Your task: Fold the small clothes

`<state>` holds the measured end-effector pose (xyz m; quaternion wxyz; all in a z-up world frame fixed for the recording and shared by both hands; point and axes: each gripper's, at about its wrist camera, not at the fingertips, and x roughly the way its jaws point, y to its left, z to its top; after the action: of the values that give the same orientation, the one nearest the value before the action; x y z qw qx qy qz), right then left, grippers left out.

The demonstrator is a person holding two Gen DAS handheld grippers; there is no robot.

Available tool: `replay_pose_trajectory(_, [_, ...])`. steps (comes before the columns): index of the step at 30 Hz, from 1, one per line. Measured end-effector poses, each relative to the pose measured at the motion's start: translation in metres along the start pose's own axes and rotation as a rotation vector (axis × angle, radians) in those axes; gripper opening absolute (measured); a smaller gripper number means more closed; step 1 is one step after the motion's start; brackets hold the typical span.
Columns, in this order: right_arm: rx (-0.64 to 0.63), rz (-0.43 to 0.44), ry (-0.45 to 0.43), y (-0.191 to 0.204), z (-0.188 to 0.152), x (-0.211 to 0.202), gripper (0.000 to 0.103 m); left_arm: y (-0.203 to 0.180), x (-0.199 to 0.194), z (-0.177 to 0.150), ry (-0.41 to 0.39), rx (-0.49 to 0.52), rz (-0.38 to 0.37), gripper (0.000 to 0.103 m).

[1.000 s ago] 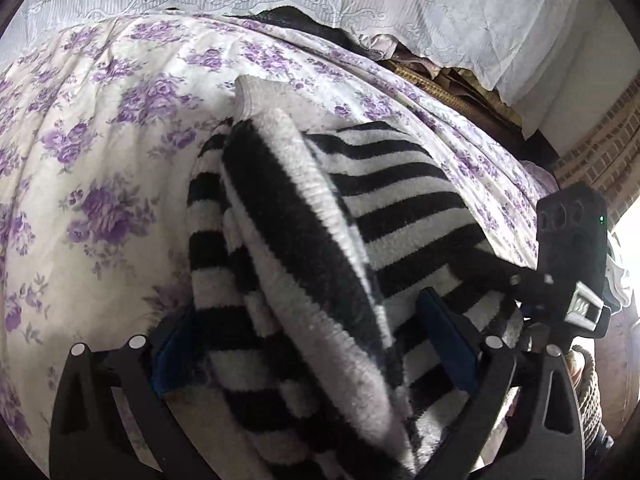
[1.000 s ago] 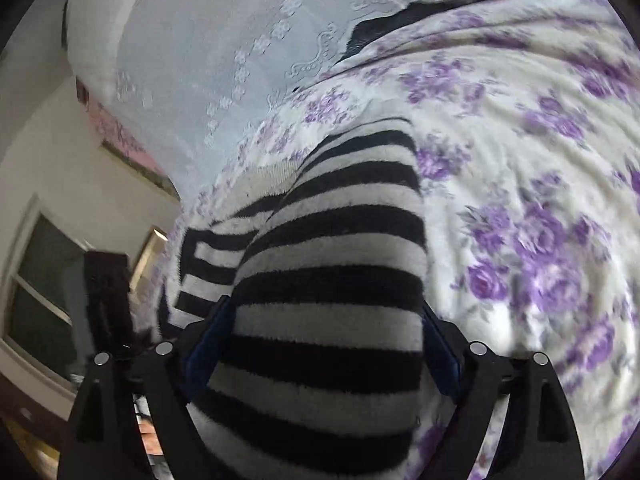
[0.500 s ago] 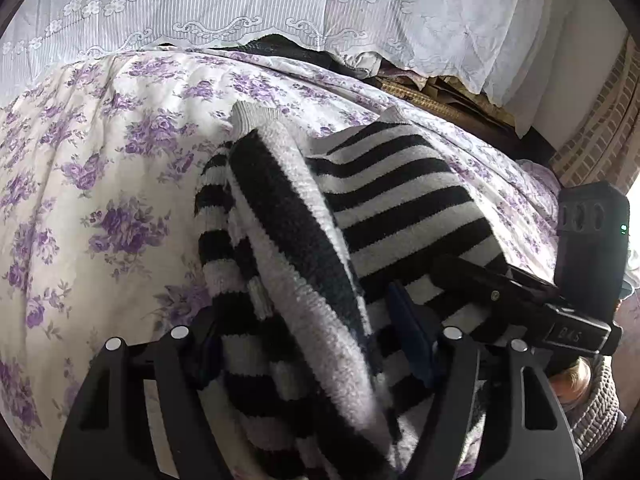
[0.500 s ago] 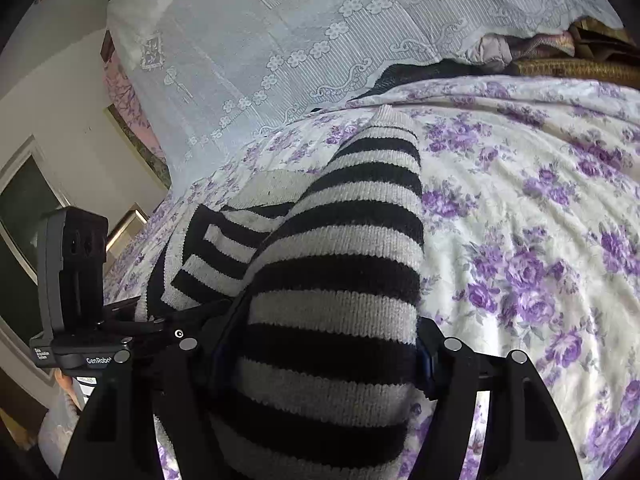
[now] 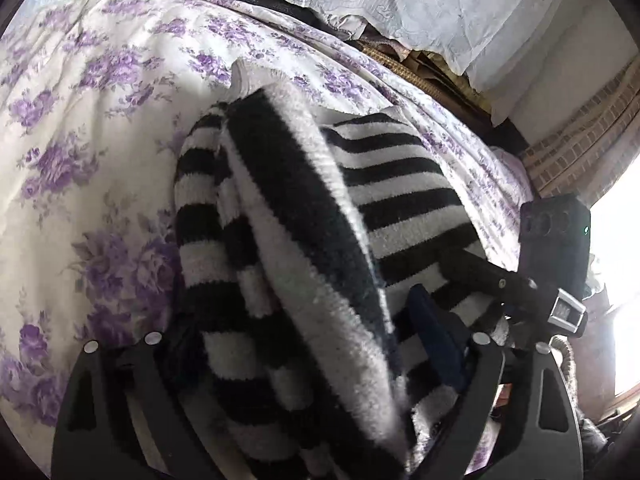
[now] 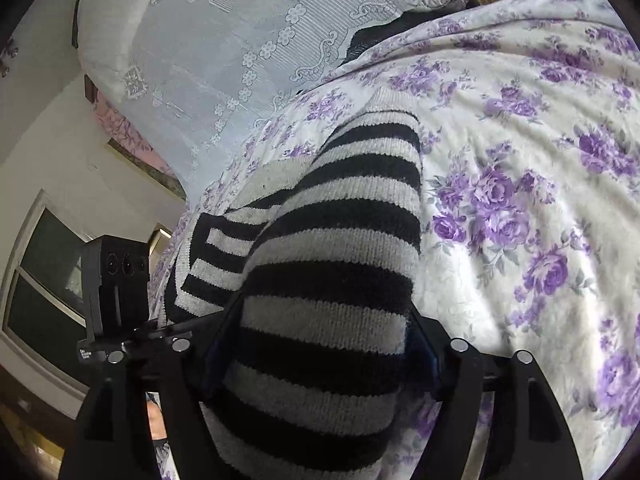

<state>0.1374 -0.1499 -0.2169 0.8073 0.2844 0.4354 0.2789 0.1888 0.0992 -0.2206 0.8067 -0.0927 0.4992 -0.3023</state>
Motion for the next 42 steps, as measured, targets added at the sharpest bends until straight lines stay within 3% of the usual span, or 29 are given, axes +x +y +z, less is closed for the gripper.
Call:
replay_pose_trajectory(4, [-0.019, -0.016, 0.001, 0.003, -0.001, 0.0, 0.076, -0.005, 0.001, 0.0, -0.005, 0.02, 0.021, 0.088])
replay_pose_trajectory(6, [-0.032, -0.025, 0.001, 0.005, 0.0, 0.002, 0.076, -0.007, -0.001, -0.002, -0.01, 0.033, -0.005, 0.075])
replay_pose_trajectory(11, [-0.059, -0.038, -0.005, 0.009, -0.001, 0.002, 0.072, -0.016, -0.01, -0.008, -0.067, 0.042, 0.043, 0.053])
replay_pose_trajectory(14, [-0.073, -0.037, -0.006, 0.011, -0.001, 0.001, 0.071, -0.018, -0.016, -0.013, -0.088, 0.019, 0.063, 0.046])
replay_pose_trajectory(22, [-0.145, -0.002, 0.084, 0.019, 0.002, 0.01, 0.072, -0.026, -0.034, -0.043, -0.129, -0.081, 0.159, 0.043])
replay_pose_trajectory(24, [-0.154, 0.02, 0.109, 0.016, 0.002, 0.011, 0.072, -0.023, -0.034, -0.047, -0.143, -0.129, 0.167, 0.046])
replay_pose_trajectory(26, [-0.14, 0.043, 0.125, 0.011, 0.004, 0.01, 0.071, -0.022, -0.026, -0.046, -0.152, -0.134, 0.188, 0.059])
replay_pose_trajectory(30, [-0.084, 0.08, 0.124, 0.001, 0.003, 0.005, 0.07, -0.011, -0.018, -0.037, -0.142, -0.19, 0.122, 0.064])
replay_pose_trajectory(36, [-0.115, 0.068, 0.115, 0.006, 0.0, 0.003, 0.069, -0.023, -0.022, -0.041, -0.16, -0.132, 0.151, 0.05])
replay_pose_trajectory(42, [-0.192, 0.028, 0.04, 0.023, -0.015, -0.016, 0.067, -0.032, -0.034, -0.051, -0.181, -0.092, 0.131, 0.04])
